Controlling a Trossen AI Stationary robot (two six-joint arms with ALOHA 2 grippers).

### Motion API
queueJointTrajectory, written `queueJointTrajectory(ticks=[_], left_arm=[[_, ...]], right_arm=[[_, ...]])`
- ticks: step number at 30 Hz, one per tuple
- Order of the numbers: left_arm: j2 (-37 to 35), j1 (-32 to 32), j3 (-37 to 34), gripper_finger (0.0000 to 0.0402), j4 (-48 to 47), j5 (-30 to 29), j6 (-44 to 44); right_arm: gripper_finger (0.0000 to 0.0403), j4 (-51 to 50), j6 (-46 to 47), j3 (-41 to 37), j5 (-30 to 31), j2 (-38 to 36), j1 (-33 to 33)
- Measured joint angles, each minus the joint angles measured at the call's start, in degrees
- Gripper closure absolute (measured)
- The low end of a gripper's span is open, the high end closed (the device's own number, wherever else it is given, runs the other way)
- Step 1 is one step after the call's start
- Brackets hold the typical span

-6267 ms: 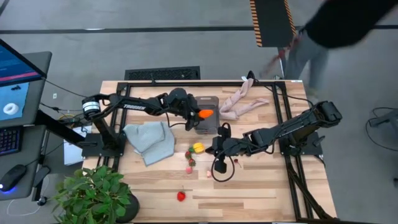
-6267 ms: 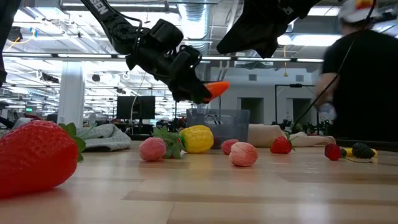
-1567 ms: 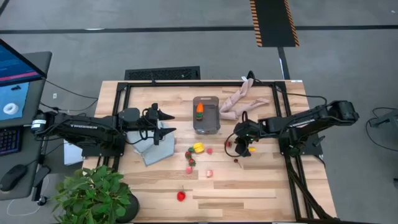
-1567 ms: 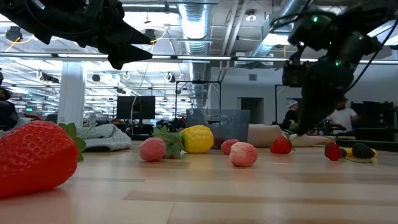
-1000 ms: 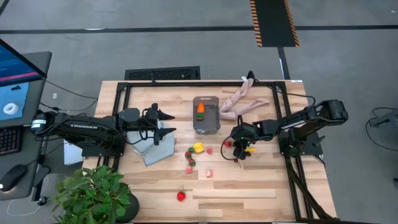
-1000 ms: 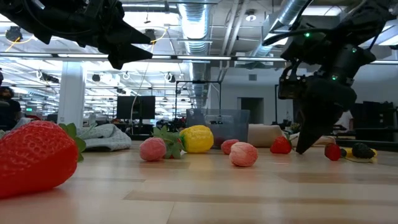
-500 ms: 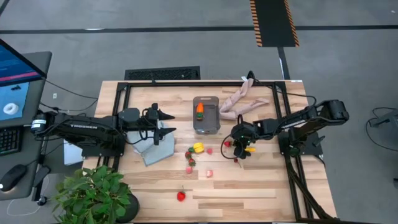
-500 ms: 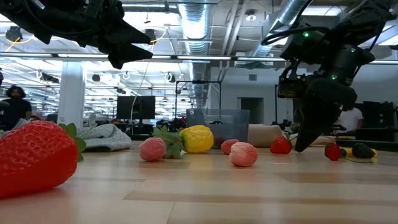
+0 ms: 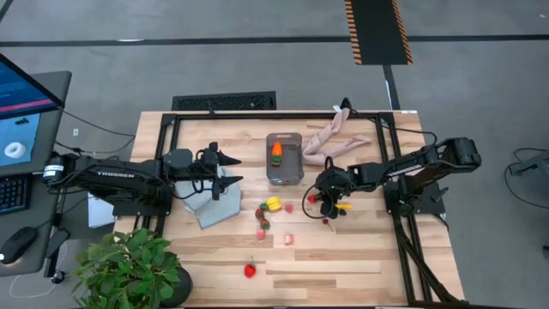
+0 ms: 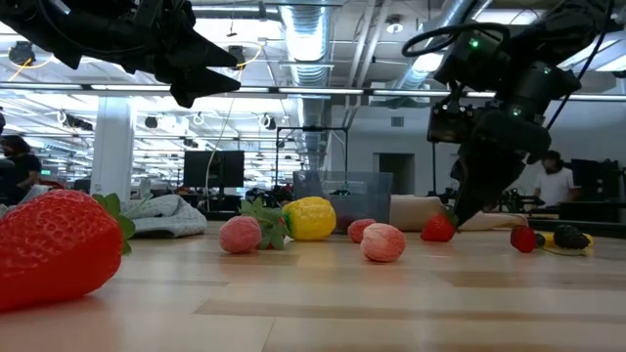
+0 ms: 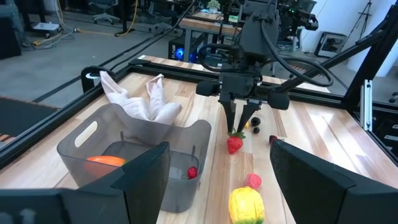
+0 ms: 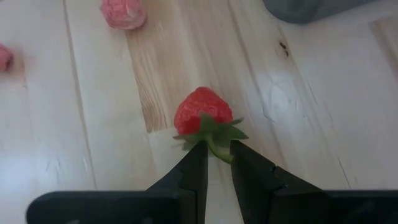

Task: Pick and placing Produce into tupperware
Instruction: Put the red strawberry into the black bin

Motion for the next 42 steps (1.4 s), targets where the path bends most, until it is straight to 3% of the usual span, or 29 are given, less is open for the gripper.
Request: queueJointTrajectory(ticks=[5, 12, 25, 42], left_arm=[[0.0, 0.0, 0.0, 0.0135, 0.0, 0.0, 0.0], [0.0, 0.0, 0.0, 0.0135, 0.0, -0.3, 0.0], [0.0, 0.0, 0.0, 0.0135, 0.0, -0.5, 0.0], [0.0, 0.0, 0.0, 0.0135, 0.0, -0.7, 0.0]], right_arm=[[0.0324, -1.0, 0.3, 0.0, 0.0, 0.0, 0.0], [0.039, -0.8, 0.5, 0.0, -1.5, 0.0, 0.0], [0.0386, 0.2, 1.1, 0.8, -1.5, 0.0, 0.0], [0.0393, -5.6, -5.9, 13.4, -0.9, 0.0, 0.0]])
